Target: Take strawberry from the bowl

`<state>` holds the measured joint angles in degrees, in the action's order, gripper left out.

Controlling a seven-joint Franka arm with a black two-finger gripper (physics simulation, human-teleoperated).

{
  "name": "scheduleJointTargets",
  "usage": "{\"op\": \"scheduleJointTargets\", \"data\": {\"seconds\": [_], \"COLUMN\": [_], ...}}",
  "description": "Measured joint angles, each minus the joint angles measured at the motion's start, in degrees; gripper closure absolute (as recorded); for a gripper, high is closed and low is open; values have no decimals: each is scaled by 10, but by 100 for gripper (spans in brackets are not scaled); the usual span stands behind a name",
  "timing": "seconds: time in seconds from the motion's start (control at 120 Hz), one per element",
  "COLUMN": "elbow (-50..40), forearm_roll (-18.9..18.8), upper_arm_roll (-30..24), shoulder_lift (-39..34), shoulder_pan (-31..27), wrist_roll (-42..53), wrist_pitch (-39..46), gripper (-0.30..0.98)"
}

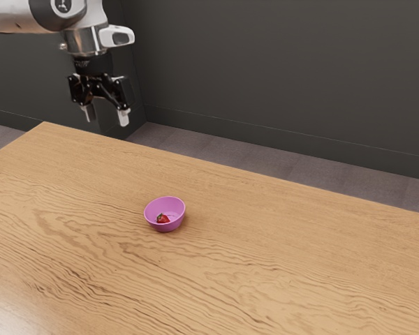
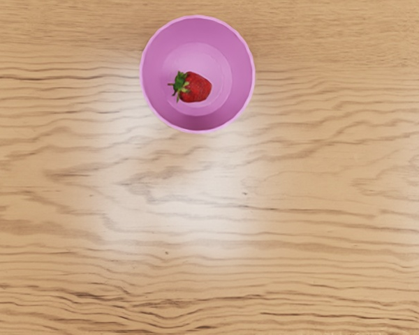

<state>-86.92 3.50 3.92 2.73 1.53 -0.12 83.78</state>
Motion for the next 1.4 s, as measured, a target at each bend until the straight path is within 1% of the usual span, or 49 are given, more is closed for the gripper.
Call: {"op": "scheduleJointTargets", "data": {"seconds": [0.133,0.233,0.35,0.433,0.533,0.617,0.7,0.767,0.925,1.05,1.125,1.283,1.4], "elbow": [1,33,50,46,9,-64,-83,-85,-84,-80,-82,-80,-77], "forearm_roll": [1,2,26,44,62,74,86,84,58,53,54,56,62], "upper_arm_roll": [-5,-20,-22,-23,-35,-41,-43,-35,-9,-1,0,-1,-12], "shoulder_lift": [11,68,116,132,133,108,118,131,169,190,203,222,228], "shoulder_pan": [-2,-7,4,13,15,15,14,14,11,11,11,11,11], "wrist_roll": [0,-4,-34,-73,-132,-188,-245,-283,-352,-390,-411,-447,-478], "wrist_pitch": [0,3,23,44,71,111,157,190,232,249,255,263,265], "gripper": [0,0,0,0,0,0,0,0,0,14,20,26,29]}}
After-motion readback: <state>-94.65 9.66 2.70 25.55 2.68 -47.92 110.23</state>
